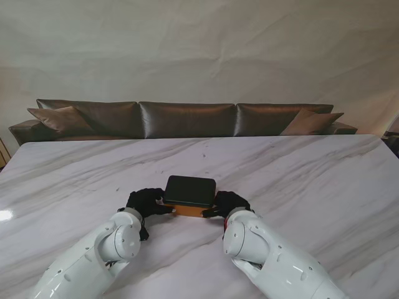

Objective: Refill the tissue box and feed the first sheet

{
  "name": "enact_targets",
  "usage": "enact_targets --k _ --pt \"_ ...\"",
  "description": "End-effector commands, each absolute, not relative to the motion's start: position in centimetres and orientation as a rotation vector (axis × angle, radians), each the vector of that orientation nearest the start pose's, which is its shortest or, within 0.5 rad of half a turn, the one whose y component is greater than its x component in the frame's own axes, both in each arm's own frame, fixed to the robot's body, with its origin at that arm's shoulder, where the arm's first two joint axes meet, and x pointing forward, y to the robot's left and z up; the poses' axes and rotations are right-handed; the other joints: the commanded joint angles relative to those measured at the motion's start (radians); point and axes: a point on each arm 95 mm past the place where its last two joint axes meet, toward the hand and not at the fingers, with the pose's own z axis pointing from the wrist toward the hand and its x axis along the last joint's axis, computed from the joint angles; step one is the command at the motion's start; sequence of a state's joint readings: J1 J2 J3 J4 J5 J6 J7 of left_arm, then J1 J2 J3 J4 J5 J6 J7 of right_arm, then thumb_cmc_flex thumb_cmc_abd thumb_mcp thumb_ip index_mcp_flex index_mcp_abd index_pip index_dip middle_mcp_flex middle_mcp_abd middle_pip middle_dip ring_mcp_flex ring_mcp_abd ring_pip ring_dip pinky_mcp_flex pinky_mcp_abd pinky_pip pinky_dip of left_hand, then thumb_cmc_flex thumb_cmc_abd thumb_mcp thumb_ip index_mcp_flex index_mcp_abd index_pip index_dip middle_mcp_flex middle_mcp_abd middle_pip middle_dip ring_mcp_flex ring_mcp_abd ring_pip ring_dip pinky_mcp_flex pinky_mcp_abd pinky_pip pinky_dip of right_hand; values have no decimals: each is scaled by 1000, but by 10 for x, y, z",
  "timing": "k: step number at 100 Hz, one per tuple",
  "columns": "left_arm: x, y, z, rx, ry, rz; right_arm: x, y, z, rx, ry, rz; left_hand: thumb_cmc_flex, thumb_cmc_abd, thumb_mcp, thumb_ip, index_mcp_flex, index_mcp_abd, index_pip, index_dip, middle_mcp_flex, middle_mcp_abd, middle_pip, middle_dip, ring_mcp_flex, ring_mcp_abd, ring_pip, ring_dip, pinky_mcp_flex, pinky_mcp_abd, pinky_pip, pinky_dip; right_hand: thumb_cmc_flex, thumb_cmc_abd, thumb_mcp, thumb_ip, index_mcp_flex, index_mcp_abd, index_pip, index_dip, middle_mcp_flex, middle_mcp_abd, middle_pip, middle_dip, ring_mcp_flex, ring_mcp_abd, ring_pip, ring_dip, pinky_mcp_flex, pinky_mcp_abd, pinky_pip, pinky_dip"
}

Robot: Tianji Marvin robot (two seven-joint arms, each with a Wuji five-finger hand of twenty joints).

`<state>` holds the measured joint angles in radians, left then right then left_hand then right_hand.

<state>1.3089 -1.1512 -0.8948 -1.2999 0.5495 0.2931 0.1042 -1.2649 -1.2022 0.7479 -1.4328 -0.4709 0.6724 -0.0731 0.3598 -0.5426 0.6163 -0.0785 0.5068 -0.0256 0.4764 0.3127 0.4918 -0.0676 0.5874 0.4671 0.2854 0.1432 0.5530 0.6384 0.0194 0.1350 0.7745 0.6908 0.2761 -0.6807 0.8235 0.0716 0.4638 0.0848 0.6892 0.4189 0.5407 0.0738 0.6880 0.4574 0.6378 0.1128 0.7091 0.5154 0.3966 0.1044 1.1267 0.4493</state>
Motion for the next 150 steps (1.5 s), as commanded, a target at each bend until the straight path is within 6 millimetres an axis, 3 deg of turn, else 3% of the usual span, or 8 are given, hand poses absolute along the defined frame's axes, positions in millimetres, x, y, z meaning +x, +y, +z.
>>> enact_targets --k 1,24,31,41,64,80,109,150 --pt "438 -43 -390 -1723 1349 -1384 416 107 -371 1871 1308 1195 13 -20 32 -20 46 -80 23 9 58 -52 -4 -2 59 3 34 16 9 -28 420 25 36 -27 -34 -22 13 -31 18 -8 35 9 24 21 28 20 -41 -29 6 -32 35 7" --pt "439 -50 -387 -1702 1326 -1443 416 114 -362 1858 1249 1259 41 17 42 -9 176 -151 151 71 223 -75 35 31 125 -11 74 33 54 -34 461 30 121 34 -58 -23 52 -48 47 1 81 0 36 29 65 19 -17 -17 30 -28 66 24" --pt "438 -52 -384 -1701 1316 -1466 415 116 -358 1856 1229 1281 49 32 45 -4 200 -158 179 84 251 -73 47 40 143 -12 88 38 71 -36 473 31 89 -26 142 -117 70 -56 60 2 104 -4 34 36 84 18 -14 -15 41 -25 77 32" --pt "438 -54 -379 -1695 1300 -1497 413 118 -353 1850 1209 1310 73 50 19 -17 230 -172 237 100 291 -65 70 60 164 -14 107 45 92 -39 485 28 50 -74 278 -158 108 -75 78 9 148 -14 39 42 115 18 -5 -12 60 -20 101 43" --pt "434 -55 -362 -1703 1205 -1597 406 121 -338 1837 1172 1374 152 89 -89 -22 311 -221 417 96 393 -35 129 103 223 -13 158 66 142 -34 514 29 40 -30 259 -154 315 -165 118 30 386 -62 31 67 284 19 56 17 164 -1 205 81" --pt "432 -54 -351 -1697 1160 -1635 401 123 -330 1830 1161 1399 147 122 -98 -10 368 -226 499 145 456 -15 181 136 263 -4 209 93 181 -32 536 34 62 -64 225 -242 426 -224 236 -109 540 -70 27 113 390 27 116 53 233 5 275 93" --pt "429 -50 -344 -1705 1095 -1637 397 120 -321 1830 1113 1395 92 183 -44 19 490 -197 631 295 578 11 285 224 344 39 302 156 252 -11 582 46 54 -13 191 -213 593 -277 367 -105 722 -69 109 185 531 41 241 99 338 17 390 115" --pt "436 -39 -356 -1796 1005 -1598 407 105 -330 1875 1093 1300 61 197 -24 32 531 -156 563 336 584 42 248 215 339 69 293 153 249 12 582 47 55 -14 203 -214 645 -288 375 -103 769 -71 109 203 565 44 257 100 364 22 415 111"
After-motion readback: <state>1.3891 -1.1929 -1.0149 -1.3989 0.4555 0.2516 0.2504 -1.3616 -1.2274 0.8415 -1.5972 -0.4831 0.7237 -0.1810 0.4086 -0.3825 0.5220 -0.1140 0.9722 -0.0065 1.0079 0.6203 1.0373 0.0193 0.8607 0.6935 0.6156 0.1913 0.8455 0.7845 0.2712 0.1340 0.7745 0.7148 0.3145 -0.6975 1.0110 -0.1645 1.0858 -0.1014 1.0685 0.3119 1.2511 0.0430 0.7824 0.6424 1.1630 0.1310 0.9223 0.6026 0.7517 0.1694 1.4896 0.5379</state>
